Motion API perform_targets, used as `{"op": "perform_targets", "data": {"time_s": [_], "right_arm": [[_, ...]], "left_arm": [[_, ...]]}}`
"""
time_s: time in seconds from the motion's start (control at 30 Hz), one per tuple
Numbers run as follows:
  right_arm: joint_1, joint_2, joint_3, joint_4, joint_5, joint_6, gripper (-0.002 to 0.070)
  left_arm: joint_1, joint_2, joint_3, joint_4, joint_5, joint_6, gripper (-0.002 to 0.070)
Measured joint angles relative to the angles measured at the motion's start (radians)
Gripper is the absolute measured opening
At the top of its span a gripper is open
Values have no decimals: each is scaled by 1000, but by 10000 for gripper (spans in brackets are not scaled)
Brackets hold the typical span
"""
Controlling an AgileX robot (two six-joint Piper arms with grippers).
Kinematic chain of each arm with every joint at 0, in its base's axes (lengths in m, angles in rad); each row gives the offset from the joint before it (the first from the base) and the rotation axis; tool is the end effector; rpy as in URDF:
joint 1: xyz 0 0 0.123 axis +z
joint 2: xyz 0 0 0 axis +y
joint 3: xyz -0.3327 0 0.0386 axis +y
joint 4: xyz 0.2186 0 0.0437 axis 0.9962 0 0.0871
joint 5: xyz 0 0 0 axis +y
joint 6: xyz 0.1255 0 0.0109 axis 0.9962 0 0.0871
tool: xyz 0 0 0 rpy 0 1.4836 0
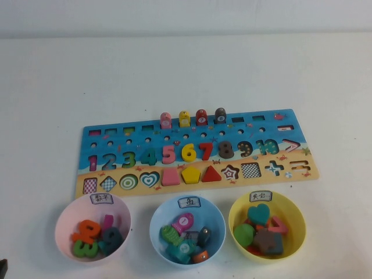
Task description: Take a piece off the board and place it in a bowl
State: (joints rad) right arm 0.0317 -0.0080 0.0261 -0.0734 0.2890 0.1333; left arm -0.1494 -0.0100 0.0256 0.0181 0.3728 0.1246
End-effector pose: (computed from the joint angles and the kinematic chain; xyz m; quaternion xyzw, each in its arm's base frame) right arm 0.0094 -0.0023 0.1712 0.0187 0.7800 0.0214 0.6252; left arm 0.0065 -0.0001 0.1611 0.1147 0.7970 0.0003 0.5930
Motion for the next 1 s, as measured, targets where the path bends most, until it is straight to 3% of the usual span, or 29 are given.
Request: {"op": "perform_targets", "data": {"time_s": [0.1,0.3,1.0], "right_arm": [[0,0,0,18,0,-30,-17],[0,0,0,212,17,-299,-17],[0,0,0,265,74,-335,-17]], "left_arm": [[0,0,0,0,0,0,-5],[0,0,0,0,0,0,-5],[0,0,0,0,0,0,-5]]}}
